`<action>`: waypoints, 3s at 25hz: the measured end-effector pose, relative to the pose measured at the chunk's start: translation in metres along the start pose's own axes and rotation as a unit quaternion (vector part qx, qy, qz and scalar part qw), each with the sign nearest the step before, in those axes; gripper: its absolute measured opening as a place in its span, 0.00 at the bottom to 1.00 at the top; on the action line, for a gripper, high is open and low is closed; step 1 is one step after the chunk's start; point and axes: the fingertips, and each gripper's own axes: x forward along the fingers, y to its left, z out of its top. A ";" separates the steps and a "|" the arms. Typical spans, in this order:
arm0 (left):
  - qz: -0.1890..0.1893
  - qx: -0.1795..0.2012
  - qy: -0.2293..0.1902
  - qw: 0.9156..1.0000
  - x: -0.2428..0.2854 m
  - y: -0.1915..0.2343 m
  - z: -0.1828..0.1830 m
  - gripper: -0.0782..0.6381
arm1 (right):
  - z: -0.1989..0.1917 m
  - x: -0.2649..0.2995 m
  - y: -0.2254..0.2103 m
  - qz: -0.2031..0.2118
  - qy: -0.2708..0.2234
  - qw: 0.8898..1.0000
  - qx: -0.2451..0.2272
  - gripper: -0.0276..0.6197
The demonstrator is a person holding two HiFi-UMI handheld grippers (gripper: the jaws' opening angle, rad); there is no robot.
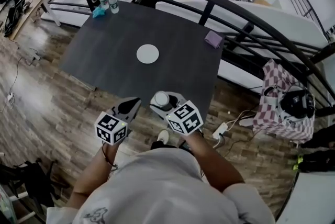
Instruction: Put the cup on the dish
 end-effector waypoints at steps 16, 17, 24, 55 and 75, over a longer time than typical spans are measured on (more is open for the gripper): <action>0.013 0.000 0.009 1.000 0.102 0.042 0.040 0.11 | 0.038 0.015 -0.117 0.013 -0.014 1.000 -0.005 0.45; 0.010 0.002 0.010 1.000 0.107 0.048 0.041 0.11 | 0.040 0.019 -0.122 0.011 -0.012 1.000 -0.006 0.45; -0.013 -0.004 0.023 1.000 0.151 0.106 0.049 0.11 | 0.060 0.060 -0.162 -0.007 0.003 1.000 -0.001 0.45; -0.025 -0.088 0.130 0.987 0.302 0.350 -0.056 0.11 | 0.016 0.310 -0.326 -0.048 0.085 0.995 0.034 0.45; -0.032 -0.121 0.163 0.979 0.338 0.413 -0.128 0.11 | -0.050 0.397 -0.362 -0.071 0.132 0.988 -0.026 0.45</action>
